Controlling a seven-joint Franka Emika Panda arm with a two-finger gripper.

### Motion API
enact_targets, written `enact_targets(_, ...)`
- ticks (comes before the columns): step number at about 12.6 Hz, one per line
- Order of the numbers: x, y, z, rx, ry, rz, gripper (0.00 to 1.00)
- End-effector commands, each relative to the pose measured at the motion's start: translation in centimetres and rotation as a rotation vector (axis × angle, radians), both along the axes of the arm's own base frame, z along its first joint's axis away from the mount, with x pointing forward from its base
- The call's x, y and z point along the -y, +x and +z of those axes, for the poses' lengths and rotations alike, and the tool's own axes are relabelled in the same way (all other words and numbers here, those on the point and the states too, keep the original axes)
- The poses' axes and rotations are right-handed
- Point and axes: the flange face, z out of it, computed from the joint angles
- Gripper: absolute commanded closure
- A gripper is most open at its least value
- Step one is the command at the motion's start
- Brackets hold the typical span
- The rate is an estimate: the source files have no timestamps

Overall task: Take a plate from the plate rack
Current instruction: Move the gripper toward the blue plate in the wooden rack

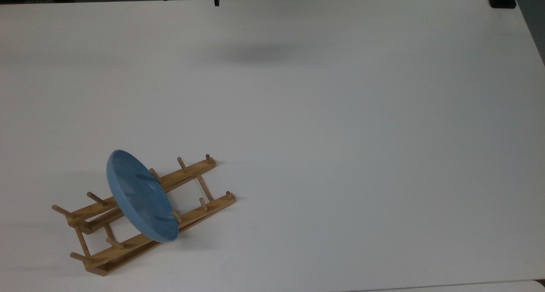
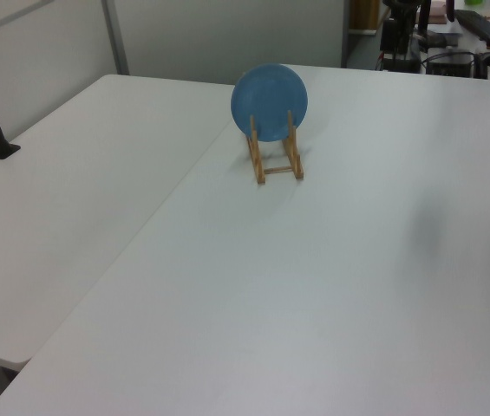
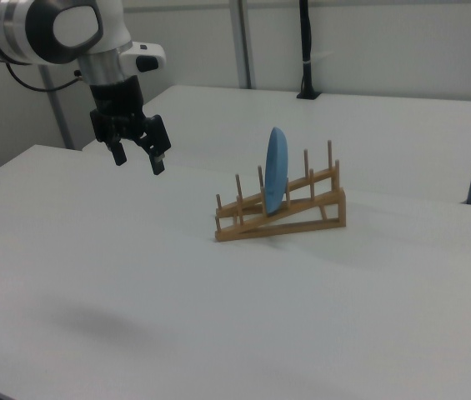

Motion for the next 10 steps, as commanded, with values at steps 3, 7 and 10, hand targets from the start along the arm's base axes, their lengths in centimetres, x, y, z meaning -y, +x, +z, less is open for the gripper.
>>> enact_targets(3,1.46,0.27,-1.07,-0.017,0.022,0.059,0.0)
enact_targets(7,1.46,0.37,-0.37,-0.005,0.022,0.059,0.0)
enact_targets(10,1.37,0.57,-0.49,-0.001,0.023,0.06,0.0)
